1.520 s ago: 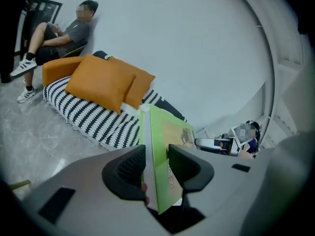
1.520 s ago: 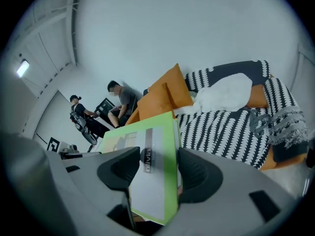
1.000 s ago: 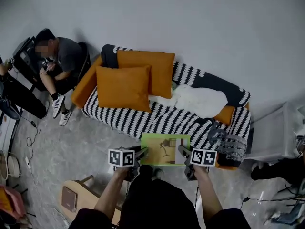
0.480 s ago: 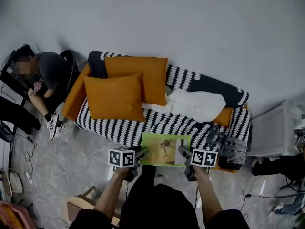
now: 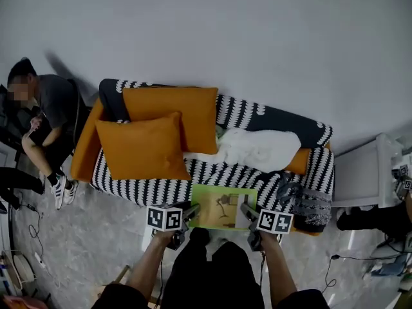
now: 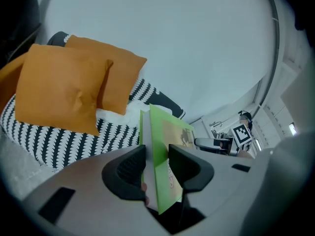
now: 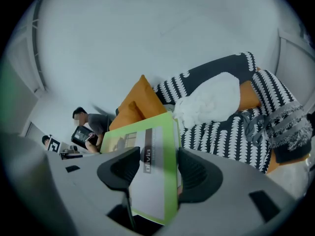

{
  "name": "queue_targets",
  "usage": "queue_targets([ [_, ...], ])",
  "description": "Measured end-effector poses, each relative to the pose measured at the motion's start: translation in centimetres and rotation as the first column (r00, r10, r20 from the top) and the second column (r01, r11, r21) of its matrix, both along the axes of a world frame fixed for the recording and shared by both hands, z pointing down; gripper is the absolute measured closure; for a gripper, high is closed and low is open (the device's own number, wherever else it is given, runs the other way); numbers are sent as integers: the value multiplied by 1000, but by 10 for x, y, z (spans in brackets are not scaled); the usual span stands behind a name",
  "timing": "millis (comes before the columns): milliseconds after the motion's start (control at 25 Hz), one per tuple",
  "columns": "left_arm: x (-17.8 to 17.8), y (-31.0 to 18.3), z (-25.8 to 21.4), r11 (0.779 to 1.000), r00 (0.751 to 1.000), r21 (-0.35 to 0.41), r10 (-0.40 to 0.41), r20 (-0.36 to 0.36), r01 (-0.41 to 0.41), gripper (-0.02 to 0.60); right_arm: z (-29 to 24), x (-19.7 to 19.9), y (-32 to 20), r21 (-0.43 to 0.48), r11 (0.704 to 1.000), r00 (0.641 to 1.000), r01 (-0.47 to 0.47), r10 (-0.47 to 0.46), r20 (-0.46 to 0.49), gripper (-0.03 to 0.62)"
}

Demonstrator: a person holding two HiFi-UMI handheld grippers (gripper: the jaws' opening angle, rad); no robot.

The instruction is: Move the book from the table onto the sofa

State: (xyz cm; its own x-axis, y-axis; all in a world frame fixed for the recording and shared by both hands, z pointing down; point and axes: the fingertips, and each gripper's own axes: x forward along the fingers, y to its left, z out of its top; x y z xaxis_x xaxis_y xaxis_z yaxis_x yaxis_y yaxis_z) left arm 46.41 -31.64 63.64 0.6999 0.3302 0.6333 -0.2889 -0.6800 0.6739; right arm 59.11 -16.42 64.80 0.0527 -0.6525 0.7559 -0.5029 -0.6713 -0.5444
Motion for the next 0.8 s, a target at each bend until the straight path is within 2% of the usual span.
queue_targets([
  [240,32,-4,25,999,1000,-35,22,10,-21,425,22,31,-4,-9,1000,1000,-13,13,9,326],
  [440,57,-4,45,999,1000,-36,2,20,-1,425,46,56,-4,-14,1000,999,-5,6,40,326],
  [800,70,2,67,998,998,-57,-35,46,37,425,68,74,-1,-29,999,998,15,-13,59,327],
])
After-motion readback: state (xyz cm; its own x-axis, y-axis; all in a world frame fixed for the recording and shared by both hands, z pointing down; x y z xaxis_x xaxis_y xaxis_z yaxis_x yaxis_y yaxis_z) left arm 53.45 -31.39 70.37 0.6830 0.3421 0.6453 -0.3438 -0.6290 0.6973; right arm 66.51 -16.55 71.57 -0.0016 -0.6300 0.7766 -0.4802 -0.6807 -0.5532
